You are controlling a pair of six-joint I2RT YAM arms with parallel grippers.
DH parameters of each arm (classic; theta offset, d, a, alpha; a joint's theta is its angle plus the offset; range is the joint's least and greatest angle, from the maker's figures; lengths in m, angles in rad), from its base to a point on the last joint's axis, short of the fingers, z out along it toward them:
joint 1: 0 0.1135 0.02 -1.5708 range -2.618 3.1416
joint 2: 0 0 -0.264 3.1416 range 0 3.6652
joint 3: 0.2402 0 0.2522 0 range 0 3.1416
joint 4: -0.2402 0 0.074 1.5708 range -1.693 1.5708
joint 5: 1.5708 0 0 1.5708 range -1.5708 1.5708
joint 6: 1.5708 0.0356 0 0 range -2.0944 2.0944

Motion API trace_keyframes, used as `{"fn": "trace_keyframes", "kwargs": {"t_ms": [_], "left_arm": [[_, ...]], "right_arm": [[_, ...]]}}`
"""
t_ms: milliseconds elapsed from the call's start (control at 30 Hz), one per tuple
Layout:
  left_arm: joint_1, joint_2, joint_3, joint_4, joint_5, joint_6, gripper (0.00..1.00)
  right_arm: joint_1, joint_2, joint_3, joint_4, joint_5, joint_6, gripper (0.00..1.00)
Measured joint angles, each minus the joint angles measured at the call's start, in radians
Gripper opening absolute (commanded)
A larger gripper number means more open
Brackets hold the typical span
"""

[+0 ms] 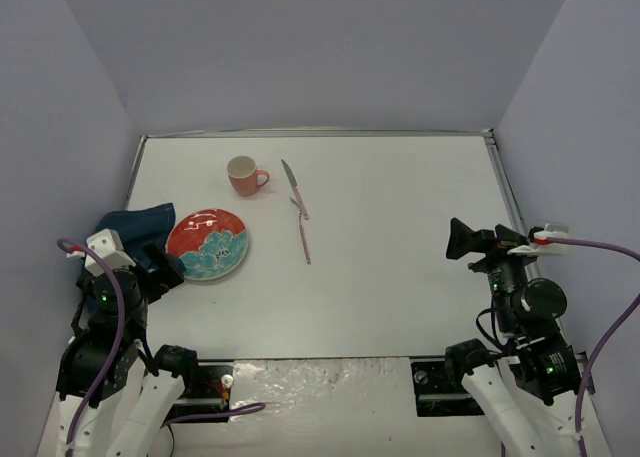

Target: Set the dinner table for one person

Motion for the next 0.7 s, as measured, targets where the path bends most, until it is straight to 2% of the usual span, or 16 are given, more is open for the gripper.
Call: {"fn": "trace_keyframes", "kwargs": {"t_ms": [167, 400, 600, 700], "left_arm": [[0.000, -0.001, 0.000, -0.013, -0.009, -0.038, 0.97], [0.000, 0.039, -0.031, 0.000, -0.055, -0.120, 0.97], [0.004, 0.288, -0.078, 0.068, -0.124, -0.193, 0.97], [0.061, 0.443, -0.077, 0.115, -0.165, -0.219, 0.97]], "right_arm": [[0.000, 0.002, 0.000, -0.002, 0.004, 0.014, 1.00], [0.004, 0.071, -0.004, -0.002, 0.024, 0.133, 1.00], [0.005, 0.218, -0.044, 0.006, -0.017, 0.182, 1.00], [0.005, 0.289, -0.064, 0.028, -0.086, 0.191, 1.00]]}}
